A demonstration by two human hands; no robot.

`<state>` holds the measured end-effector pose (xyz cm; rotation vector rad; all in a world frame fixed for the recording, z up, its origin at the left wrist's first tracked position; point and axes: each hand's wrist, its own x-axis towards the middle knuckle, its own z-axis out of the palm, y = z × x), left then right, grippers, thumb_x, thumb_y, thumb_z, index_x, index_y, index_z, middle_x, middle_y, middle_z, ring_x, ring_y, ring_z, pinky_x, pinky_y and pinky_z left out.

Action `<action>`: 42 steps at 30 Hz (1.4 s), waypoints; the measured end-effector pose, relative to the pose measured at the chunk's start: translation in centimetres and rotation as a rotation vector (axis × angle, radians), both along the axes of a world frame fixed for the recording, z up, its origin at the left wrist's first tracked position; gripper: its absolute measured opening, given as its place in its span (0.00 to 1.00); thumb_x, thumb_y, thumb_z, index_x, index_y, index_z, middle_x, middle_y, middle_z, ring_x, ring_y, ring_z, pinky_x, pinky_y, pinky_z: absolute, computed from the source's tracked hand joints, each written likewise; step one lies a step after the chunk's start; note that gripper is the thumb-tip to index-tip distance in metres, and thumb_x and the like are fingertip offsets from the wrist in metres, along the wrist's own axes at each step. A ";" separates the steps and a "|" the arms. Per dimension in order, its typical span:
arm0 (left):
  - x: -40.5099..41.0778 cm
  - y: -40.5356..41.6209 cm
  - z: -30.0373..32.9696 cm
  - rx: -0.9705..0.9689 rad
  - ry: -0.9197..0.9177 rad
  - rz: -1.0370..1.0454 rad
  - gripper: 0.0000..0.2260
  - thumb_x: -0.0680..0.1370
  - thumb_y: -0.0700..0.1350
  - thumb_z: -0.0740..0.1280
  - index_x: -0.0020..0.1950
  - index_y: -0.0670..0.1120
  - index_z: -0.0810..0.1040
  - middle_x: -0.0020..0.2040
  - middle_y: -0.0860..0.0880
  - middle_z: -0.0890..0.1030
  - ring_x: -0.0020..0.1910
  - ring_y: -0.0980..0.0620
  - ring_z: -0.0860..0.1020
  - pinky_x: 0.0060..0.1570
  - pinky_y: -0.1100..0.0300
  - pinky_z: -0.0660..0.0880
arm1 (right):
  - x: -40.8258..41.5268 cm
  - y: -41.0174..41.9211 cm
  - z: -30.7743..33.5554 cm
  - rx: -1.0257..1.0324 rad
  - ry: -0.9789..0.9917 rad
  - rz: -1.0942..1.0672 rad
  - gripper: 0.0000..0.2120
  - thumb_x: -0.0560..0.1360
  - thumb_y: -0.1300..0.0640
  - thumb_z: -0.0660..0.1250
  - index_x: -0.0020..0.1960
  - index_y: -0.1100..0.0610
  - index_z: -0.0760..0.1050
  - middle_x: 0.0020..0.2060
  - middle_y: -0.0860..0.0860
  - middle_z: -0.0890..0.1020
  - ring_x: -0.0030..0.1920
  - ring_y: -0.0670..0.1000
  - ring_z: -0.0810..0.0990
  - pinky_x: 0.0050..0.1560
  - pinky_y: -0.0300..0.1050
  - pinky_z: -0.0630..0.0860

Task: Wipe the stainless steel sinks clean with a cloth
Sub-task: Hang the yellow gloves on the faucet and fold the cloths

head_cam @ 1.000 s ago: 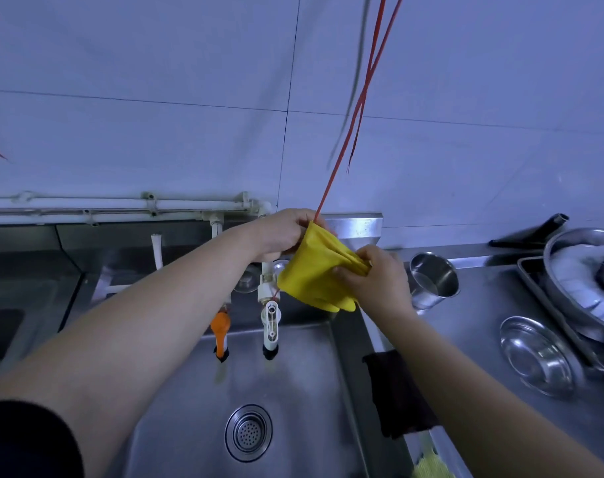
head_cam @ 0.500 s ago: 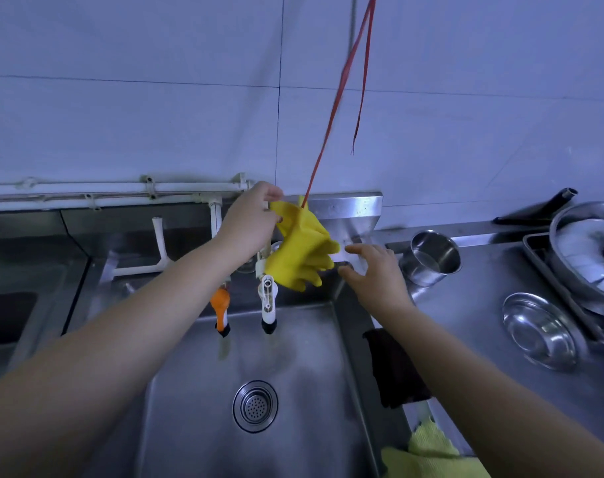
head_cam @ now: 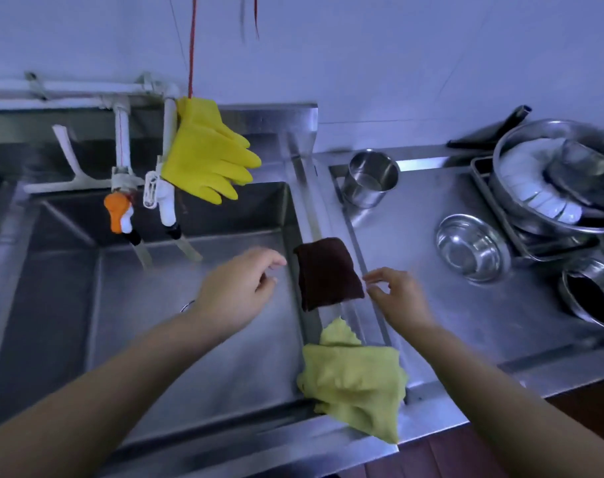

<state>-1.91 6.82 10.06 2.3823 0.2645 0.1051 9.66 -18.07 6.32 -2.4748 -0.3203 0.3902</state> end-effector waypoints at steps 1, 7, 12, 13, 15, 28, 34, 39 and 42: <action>0.0 -1.8 -1.2 0.014 0.060 -0.042 0.12 0.76 0.41 0.64 0.58 0.52 0.76 0.55 0.56 0.78 0.50 0.55 0.76 0.48 0.61 0.70 | -0.2 -1.4 -0.8 -0.009 0.031 -0.001 0.08 0.73 0.62 0.67 0.49 0.52 0.81 0.44 0.46 0.82 0.52 0.49 0.79 0.49 0.39 0.71; 1.3 -11.3 -7.8 0.135 0.237 -0.365 0.17 0.77 0.40 0.58 0.63 0.52 0.75 0.60 0.52 0.76 0.59 0.50 0.72 0.51 0.58 0.69 | -2.0 -8.1 -5.0 -0.204 0.274 0.109 0.09 0.76 0.59 0.63 0.53 0.51 0.79 0.51 0.49 0.82 0.53 0.50 0.79 0.53 0.41 0.73; 2.9 -14.8 -10.0 0.415 0.271 -0.440 0.17 0.75 0.34 0.58 0.62 0.47 0.71 0.61 0.48 0.71 0.58 0.47 0.69 0.53 0.52 0.70 | -3.3 -10.3 -6.2 -0.248 0.288 0.248 0.18 0.72 0.62 0.65 0.60 0.51 0.78 0.51 0.49 0.82 0.55 0.51 0.76 0.52 0.38 0.70; 3.0 -15.1 -10.1 0.465 0.277 -0.424 0.16 0.74 0.34 0.59 0.61 0.46 0.70 0.59 0.47 0.72 0.58 0.47 0.70 0.52 0.54 0.68 | -3.5 -10.5 -6.3 -0.253 0.254 0.270 0.19 0.71 0.62 0.64 0.60 0.51 0.78 0.50 0.49 0.82 0.55 0.51 0.75 0.51 0.38 0.69; 2.9 -15.2 -10.0 0.526 0.312 -0.425 0.14 0.74 0.34 0.60 0.58 0.45 0.70 0.56 0.46 0.73 0.57 0.46 0.70 0.48 0.58 0.63 | -3.5 -10.8 -6.2 -0.255 0.191 0.318 0.18 0.69 0.63 0.64 0.57 0.52 0.80 0.46 0.49 0.81 0.53 0.51 0.73 0.49 0.38 0.69; 1.3 -11.0 -0.1 0.007 0.226 -0.154 0.06 0.78 0.46 0.59 0.41 0.54 0.67 0.31 0.55 0.72 0.30 0.59 0.68 0.30 0.61 0.63 | -1.4 -10.8 -1.0 -0.180 0.285 0.330 0.09 0.67 0.58 0.68 0.33 0.52 0.68 0.29 0.45 0.66 0.32 0.48 0.65 0.29 0.41 0.59; 1.4 -9.5 5.0 -0.187 0.029 -0.013 0.06 0.77 0.42 0.61 0.42 0.51 0.69 0.33 0.53 0.72 0.27 0.60 0.65 0.30 0.62 0.63 | 1.6 -10.5 5.1 -0.006 0.174 0.299 0.18 0.66 0.59 0.73 0.27 0.54 0.65 0.22 0.44 0.64 0.24 0.42 0.62 0.24 0.33 0.59; 1.1 -8.9 8.4 -0.293 -0.099 0.071 0.09 0.73 0.33 0.63 0.40 0.47 0.71 0.34 0.45 0.71 0.32 0.54 0.66 0.34 0.61 0.62 | 3.4 -11.4 10.4 0.257 0.200 0.256 0.06 0.67 0.61 0.75 0.36 0.58 0.78 0.25 0.44 0.72 0.28 0.43 0.68 0.29 0.33 0.64; -0.4 -9.0 8.6 -0.364 -0.065 0.043 0.12 0.70 0.29 0.62 0.41 0.47 0.73 0.32 0.49 0.73 0.29 0.57 0.68 0.30 0.66 0.64 | 3.0 -12.6 11.8 0.307 0.227 0.280 0.04 0.68 0.65 0.74 0.38 0.58 0.81 0.28 0.48 0.76 0.32 0.45 0.71 0.35 0.37 0.67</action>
